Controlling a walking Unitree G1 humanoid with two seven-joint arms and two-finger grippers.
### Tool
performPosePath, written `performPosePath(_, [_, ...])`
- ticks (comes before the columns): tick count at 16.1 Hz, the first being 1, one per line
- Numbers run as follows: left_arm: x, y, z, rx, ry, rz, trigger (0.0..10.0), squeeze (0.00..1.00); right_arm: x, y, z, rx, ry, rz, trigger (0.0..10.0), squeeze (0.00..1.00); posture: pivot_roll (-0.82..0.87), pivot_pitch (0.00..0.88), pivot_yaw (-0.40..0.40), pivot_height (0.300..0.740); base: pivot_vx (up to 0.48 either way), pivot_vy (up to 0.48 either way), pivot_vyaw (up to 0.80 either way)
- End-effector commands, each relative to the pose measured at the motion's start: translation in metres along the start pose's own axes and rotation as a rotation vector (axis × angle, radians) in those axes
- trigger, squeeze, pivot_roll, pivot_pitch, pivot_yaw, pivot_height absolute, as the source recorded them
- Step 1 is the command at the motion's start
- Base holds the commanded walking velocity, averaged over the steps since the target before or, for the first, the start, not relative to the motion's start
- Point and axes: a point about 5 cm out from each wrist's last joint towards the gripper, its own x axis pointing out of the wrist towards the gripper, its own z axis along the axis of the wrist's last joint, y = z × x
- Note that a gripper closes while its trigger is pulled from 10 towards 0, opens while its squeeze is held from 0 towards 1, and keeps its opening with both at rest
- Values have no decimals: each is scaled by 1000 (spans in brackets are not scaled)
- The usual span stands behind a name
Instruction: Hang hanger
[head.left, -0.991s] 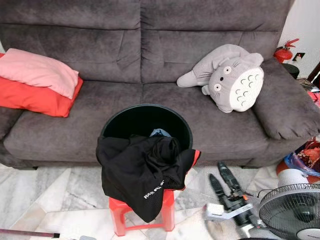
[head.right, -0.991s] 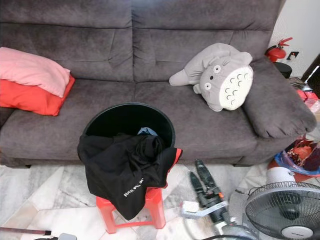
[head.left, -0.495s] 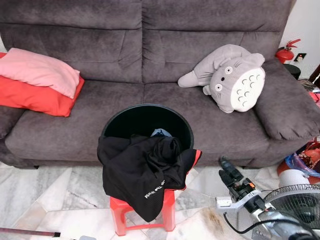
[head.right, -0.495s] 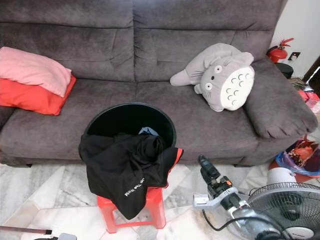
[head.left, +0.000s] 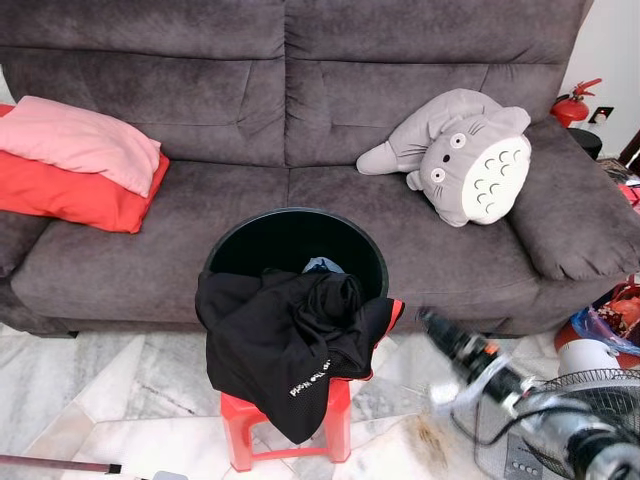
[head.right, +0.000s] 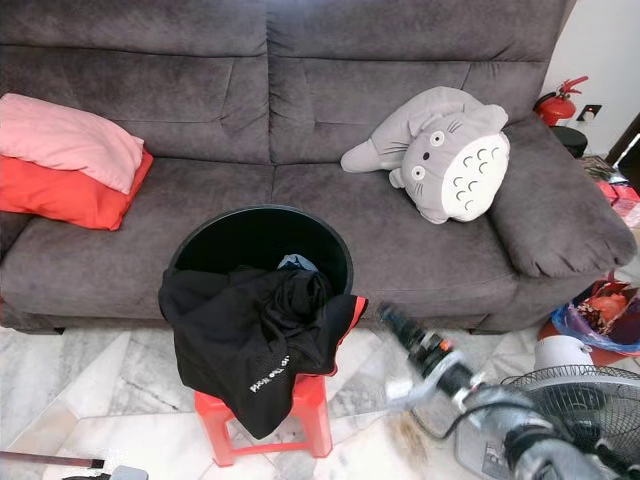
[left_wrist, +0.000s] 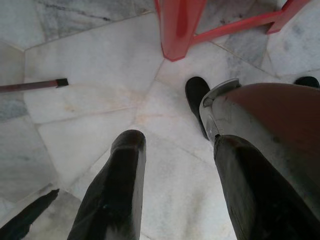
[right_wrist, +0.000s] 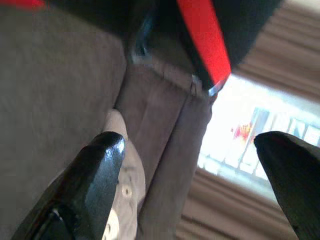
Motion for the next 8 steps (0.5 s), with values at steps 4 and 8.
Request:
performPosePath(4, [-2,0,-7,-8,30,6,10000,0,-6,-2,-38,269,362,13,10000,0,18,152,5,740,0,0,0])
performPosePath(8, [-2,-1,-10,-8,30,-1,10000,0,-35,-6,-54,649,818,-347,10000,0,4,162,8,740,0,0,0])
